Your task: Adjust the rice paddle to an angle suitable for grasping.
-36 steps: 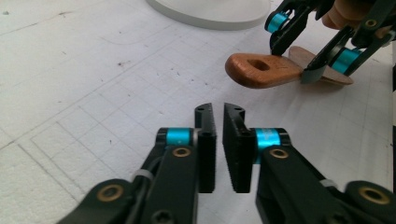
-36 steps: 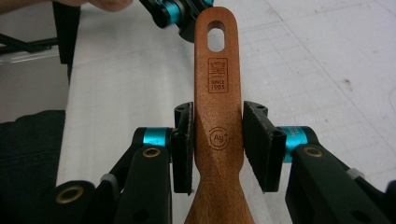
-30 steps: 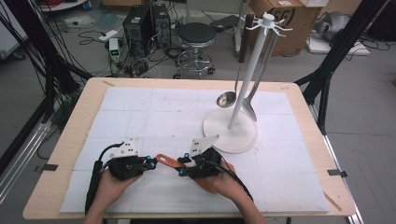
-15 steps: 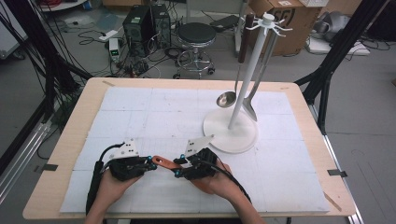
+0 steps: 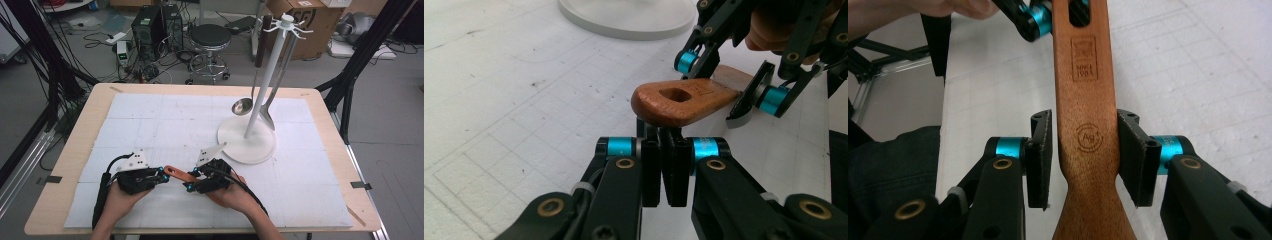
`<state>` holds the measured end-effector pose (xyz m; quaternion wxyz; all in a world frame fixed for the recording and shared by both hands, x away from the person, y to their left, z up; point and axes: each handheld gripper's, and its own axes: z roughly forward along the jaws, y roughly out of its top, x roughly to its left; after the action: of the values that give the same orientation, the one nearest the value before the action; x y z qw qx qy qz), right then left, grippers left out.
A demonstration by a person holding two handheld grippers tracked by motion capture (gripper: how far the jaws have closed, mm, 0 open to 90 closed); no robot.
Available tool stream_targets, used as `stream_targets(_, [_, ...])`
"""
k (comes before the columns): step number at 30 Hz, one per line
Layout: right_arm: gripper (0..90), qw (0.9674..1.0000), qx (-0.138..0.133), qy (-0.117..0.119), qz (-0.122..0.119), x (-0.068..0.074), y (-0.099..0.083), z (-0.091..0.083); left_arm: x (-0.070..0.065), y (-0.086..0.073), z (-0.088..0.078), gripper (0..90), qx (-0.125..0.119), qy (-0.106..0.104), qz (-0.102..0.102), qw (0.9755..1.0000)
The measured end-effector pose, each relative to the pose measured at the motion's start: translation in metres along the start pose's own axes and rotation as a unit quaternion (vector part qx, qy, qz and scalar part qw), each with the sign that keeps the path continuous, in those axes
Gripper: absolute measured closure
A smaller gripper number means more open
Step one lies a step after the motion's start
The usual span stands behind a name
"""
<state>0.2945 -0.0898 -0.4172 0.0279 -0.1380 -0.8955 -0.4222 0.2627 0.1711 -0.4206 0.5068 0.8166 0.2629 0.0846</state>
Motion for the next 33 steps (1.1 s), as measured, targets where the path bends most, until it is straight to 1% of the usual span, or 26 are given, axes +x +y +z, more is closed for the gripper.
stream_targets(4, [63.4, 0.9998, 0.001, 0.006, 0.017, -0.001, -0.001, 0.000, -0.001, 0.000, 0.001, 86.9, -0.001, -0.001, 0.001, 1.0000])
stream_targets(5, [63.5, 0.9998, -0.004, 0.007, 0.018, -0.002, -0.001, 0.000, -0.001, 0.001, 0.001, 86.5, -0.001, -0.003, 0.004, 1.0000])
stream_targets(6, [63.6, 0.9996, 0.002, 0.009, 0.028, -0.002, -0.001, -0.001, -0.001, 0.001, 0.001, 86.3, -0.001, -0.003, 0.004, 1.0000])
stream_targets(8, [63.9, 0.9995, -0.005, 0.011, 0.028, -0.003, -0.001, -0.001, -0.001, 0.001, 0.000, 85.5, -0.001, -0.002, 0.004, 1.0000])
stream_targets(10, [64.2, 0.9990, -0.002, 0.017, 0.042, -0.003, -0.001, -0.004, -0.001, 0.001, 0.000, 84.5, -0.002, -0.002, 0.000, 1.0000])
stream_targets(11, [64.3, 0.9990, -0.007, 0.016, 0.042, -0.004, -0.001, -0.005, -0.001, 0.001, 0.000, 84.3, -0.001, -0.002, 0.001, 1.0000])
stream_targets(14, [64.5, 0.9983, -0.018, 0.017, 0.053, -0.006, -0.001, -0.010, -0.001, 0.001, 0.001, 83.2, -0.002, -0.004, 0.001, 1.0000])
stream_targets(16, [64.7, 0.9980, -0.032, 0.014, 0.054, -0.008, 0.000, -0.014, -0.002, 0.001, 0.001, 82.0, -0.001, -0.005, 0.000, 1.0000])
stream_targets(17, [64.7, 0.9973, -0.039, 0.016, 0.061, -0.009, 0.000, -0.016, -0.002, 0.001, 0.001, 81.1, -0.002, -0.006, 0.002, 1.0000])
stream_targets(20, [64.9, 0.9960, -0.051, 0.017, 0.071, -0.012, 0.001, -0.023, -0.002, 0.001, 0.001, 78.1, -0.002, -0.006, 0.002, 1.0000])
stream_targets(23, [64.9, 0.9952, -0.064, 0.014, 0.073, -0.013, 0.004, -0.029, -0.002, 0.001, 0.001, 75.9, -0.004, -0.008, 0.001, 1.0000])
stream_targets(28, [65.1, 0.9921, -0.092, 0.015, 0.084, -0.016, 0.007, -0.039, -0.002, 0.002, 0.002, 72.7, -0.003, -0.014, 0.000, 0.9999])
stream_targets(33, [65.2, 0.9891, -0.114, 0.016, 0.091, -0.018, 0.008, -0.046, -0.003, 0.002, 0.001, 70.6, -0.003, -0.015, 0.001, 0.9999])
